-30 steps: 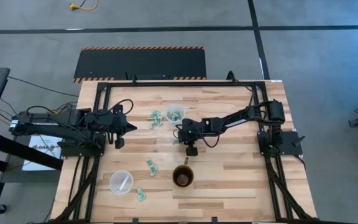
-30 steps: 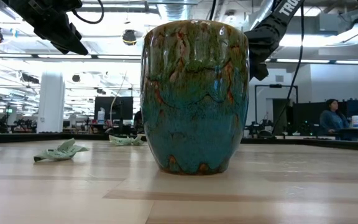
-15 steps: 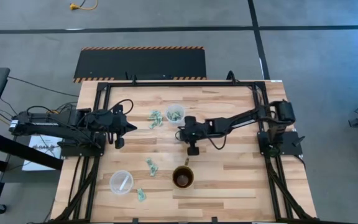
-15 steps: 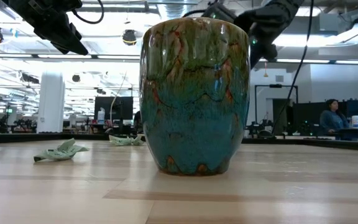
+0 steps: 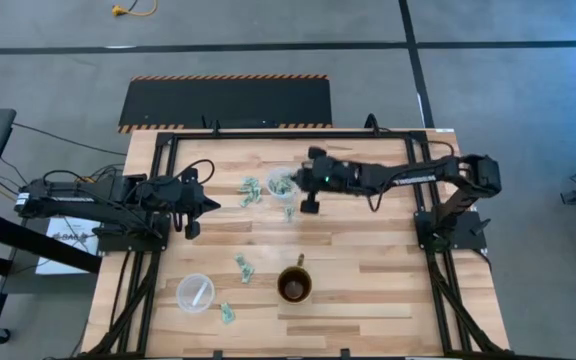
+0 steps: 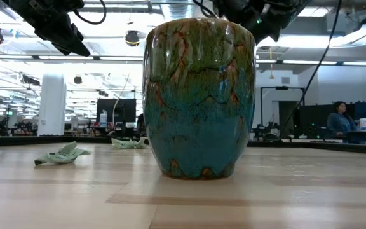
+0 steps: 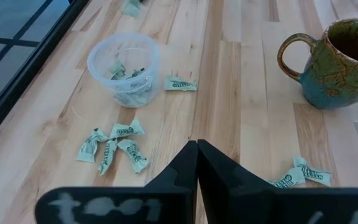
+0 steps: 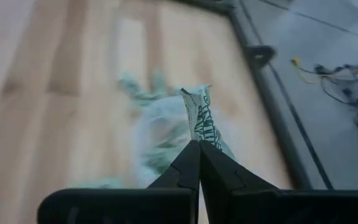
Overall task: Pick and place items into bin
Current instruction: Put the stevia packet into the top transparent bin
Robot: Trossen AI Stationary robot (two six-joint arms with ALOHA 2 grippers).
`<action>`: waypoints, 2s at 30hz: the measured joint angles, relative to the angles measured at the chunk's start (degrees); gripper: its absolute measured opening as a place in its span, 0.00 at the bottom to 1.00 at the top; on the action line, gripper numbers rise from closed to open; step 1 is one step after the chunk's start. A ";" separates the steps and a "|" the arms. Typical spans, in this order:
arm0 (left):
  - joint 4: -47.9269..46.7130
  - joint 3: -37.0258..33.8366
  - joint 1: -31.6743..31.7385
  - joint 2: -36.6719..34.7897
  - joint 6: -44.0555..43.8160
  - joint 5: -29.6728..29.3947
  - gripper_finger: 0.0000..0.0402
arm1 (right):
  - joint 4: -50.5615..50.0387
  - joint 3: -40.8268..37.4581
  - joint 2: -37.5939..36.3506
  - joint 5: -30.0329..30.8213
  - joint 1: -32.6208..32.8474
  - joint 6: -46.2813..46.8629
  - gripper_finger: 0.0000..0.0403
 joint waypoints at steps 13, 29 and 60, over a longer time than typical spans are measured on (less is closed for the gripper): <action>-0.01 0.00 0.02 0.00 -0.01 0.00 0.00 | 3.17 2.44 7.71 -15.97 -8.21 6.44 0.00; 0.00 0.00 0.02 0.02 0.00 0.00 0.00 | -0.49 5.05 10.87 -16.16 -8.32 6.25 0.01; -0.02 0.00 0.02 0.02 -0.02 -0.02 0.00 | -16.03 -0.09 -17.42 -7.72 -8.25 4.89 0.02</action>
